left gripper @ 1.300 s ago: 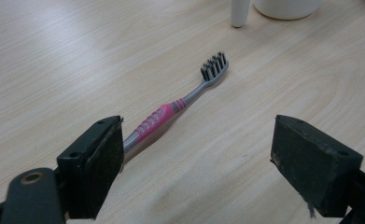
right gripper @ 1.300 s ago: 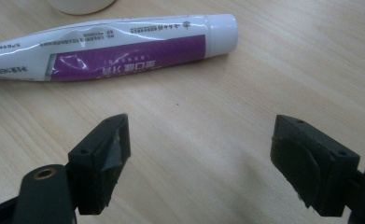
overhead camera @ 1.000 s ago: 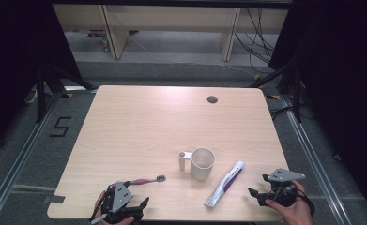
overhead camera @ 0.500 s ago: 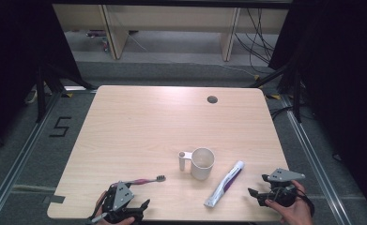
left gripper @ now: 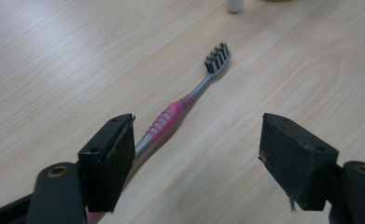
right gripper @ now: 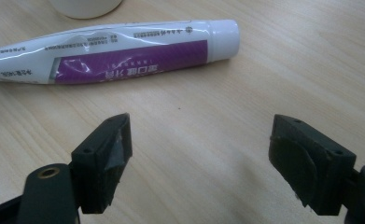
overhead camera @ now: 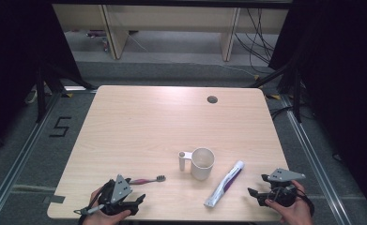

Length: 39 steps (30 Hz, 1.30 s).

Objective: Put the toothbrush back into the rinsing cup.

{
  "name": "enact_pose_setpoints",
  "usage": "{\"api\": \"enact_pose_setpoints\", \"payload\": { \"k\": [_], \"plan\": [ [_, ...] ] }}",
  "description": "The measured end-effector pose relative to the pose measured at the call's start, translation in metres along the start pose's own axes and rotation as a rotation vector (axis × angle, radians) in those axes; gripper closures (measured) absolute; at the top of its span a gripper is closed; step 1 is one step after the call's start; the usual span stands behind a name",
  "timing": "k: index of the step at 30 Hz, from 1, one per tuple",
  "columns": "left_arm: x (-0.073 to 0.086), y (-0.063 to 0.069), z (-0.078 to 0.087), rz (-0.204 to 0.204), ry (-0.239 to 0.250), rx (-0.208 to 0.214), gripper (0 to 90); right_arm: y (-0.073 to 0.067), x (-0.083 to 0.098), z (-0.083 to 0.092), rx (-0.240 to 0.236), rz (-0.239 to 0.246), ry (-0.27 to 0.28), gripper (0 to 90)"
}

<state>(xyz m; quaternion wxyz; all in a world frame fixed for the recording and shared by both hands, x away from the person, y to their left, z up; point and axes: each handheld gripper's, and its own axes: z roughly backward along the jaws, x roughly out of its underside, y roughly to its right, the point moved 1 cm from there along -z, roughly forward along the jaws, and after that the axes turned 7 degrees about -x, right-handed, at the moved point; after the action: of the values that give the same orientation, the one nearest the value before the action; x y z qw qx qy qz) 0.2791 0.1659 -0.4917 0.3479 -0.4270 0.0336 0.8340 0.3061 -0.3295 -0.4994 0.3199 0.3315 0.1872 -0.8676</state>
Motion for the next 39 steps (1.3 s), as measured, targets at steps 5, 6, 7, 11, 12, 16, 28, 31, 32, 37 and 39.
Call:
{"api": "enact_pose_setpoints", "payload": {
  "k": [5, 6, 7, 11, 12, 16, 28, 31, 32, 37, 39],
  "plan": [
    [-0.007, -0.006, -0.007, -0.035, -0.07, 0.006, 33.6, 0.0, 0.0, 0.0, 0.001, 0.002, 0.005, 22.7],
    [-0.008, -0.008, -0.009, -0.036, -0.079, 0.006, 34.8, 0.0, 0.0, 0.0, -0.003, -0.006, 0.002, 22.7],
    [-0.009, -0.01, -0.011, -0.044, -0.092, 0.009, 35.8, -0.001, 0.0, 0.0, -0.006, -0.014, -0.003, 22.7],
    [-0.014, -0.015, -0.018, -0.073, -0.151, 0.011, 42.1, -0.002, 0.0, 0.0, -0.009, -0.021, -0.006, 22.9],
    [-0.015, -0.017, -0.019, -0.094, -0.179, 0.013, 42.9, -0.003, 0.0, 0.0, -0.014, -0.029, -0.01, 22.9],
    [-0.018, -0.021, -0.025, -0.124, -0.226, 0.012, 48.8, -0.001, 0.0, -0.001, -0.009, 0.001, 0.003, 23.1],
    [-0.027, -0.026, -0.037, -0.167, -0.331, 0.062, 61.8, 0.001, 0.0, -0.002, -0.012, 0.019, 0.0, 23.5],
    [-0.028, -0.027, -0.041, -0.175, -0.346, 0.079, 63.4, -0.001, 0.0, -0.002, -0.012, 0.009, 0.002, 23.5],
    [-0.028, -0.027, -0.042, -0.179, -0.354, 0.079, 64.3, -0.001, 0.0, -0.002, -0.016, 0.012, -0.001, 23.6],
    [-0.028, -0.027, -0.046, -0.19, -0.383, 0.099, 68.0, -0.001, 0.0, -0.002, -0.016, 0.015, -0.001, 23.6],
    [-0.028, -0.026, -0.048, -0.196, -0.401, 0.108, 69.2, 0.001, 0.0, -0.002, -0.006, 0.041, 0.0, 23.6]
  ]
}}
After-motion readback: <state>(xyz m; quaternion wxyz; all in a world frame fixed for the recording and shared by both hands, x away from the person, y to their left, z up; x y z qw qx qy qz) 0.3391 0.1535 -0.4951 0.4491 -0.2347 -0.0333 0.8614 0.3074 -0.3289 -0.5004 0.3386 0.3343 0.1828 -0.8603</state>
